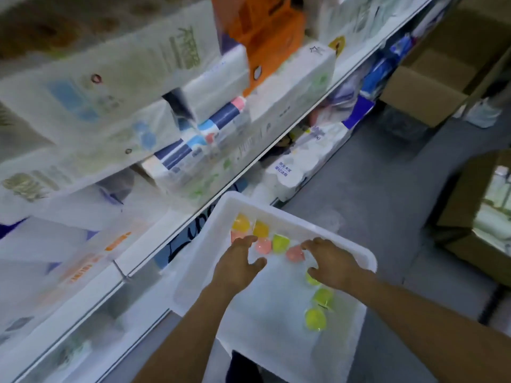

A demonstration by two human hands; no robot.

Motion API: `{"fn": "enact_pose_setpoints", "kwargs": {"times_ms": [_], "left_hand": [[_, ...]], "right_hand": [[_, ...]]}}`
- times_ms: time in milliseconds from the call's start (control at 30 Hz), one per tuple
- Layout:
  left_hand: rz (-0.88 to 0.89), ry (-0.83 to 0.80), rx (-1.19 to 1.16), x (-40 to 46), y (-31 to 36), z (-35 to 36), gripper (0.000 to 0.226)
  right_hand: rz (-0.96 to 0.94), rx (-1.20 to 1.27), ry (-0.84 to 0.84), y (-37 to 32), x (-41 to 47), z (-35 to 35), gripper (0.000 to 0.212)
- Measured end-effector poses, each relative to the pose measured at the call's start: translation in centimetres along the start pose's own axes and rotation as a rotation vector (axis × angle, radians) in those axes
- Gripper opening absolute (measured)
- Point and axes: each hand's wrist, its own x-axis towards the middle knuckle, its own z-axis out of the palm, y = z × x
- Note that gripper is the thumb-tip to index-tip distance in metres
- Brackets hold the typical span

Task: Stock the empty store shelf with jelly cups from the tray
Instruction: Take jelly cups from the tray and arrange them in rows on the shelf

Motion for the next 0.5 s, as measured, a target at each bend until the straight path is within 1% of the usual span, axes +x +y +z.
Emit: {"fn": "enact_pose_setpoints", "kwargs": {"times_ms": [67,133,200,300,400,467,500], "left_hand": [[-0.045,-0.018,-0.003,2.9,-1.3,2.1,0.064],[-0.07,-0.003,0.014,5.5,-2.6,4.0,0.068],[-0.071,0.029,0.043,7.4,-3.6,5.6,0.067],[-0.04,0.064,0.101,9.2,-4.7,7.5,0.061],[-0.016,0.111,0.158,10.1,-4.9,8.3,0.049],[-0.011,0.143,0.172,10.3,-4.7,8.2,0.041],[-0.016,0.144,0.171,10.3,-4.6,8.0,0.039]], "right_hand": [[0.016,-0.065,0.02,0.6,2.4,2.6,0.06],[0.035,-0.13,0.037,1.1,4.5,4.7,0.063],[0.052,-0.18,0.016,1.3,6.1,6.5,0.06],[0.059,-0.29,0.018,1.3,7.7,8.5,0.057],[0.022,-0.416,0.119,1.3,8.6,9.4,0.051],[0.004,-0.426,0.173,1.1,8.6,8.7,0.043],[0.017,-0.41,0.145,0.9,8.3,8.3,0.04]]}}
